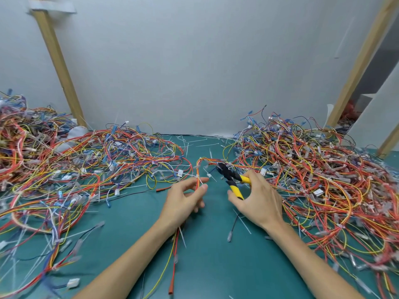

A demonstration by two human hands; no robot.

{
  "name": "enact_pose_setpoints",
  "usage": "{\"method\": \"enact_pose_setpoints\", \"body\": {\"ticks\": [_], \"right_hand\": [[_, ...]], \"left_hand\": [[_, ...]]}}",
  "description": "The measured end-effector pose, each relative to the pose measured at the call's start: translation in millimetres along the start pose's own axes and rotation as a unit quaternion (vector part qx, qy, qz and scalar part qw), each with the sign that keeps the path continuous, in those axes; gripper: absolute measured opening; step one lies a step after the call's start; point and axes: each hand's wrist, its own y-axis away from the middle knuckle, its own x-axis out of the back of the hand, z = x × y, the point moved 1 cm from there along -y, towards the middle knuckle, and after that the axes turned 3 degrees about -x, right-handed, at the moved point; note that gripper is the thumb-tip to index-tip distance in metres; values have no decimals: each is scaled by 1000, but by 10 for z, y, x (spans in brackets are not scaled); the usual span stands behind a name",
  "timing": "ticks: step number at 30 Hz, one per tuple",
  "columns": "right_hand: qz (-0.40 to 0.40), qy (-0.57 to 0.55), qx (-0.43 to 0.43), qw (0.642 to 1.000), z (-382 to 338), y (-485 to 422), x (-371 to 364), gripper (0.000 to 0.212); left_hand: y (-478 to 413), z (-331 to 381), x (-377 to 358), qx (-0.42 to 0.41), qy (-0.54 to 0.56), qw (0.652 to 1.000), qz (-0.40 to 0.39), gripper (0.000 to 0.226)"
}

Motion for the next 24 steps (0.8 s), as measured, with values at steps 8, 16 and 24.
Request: {"method": "enact_pose_setpoints", "body": {"ticks": [8,16,24], "right_hand": [[-7,5,-24,1000,-16,1,3,67],[-6,-105,10,994,4,3,-3,64],[-4,-157,15,987,-2,-8,11,45]], "left_hand": [[-12,-52,5,-31,-20,999,-16,19],[-70,-73,45,13,2,999,-33,29],[-98,-13,156,66,143,982,-109,29]]}}
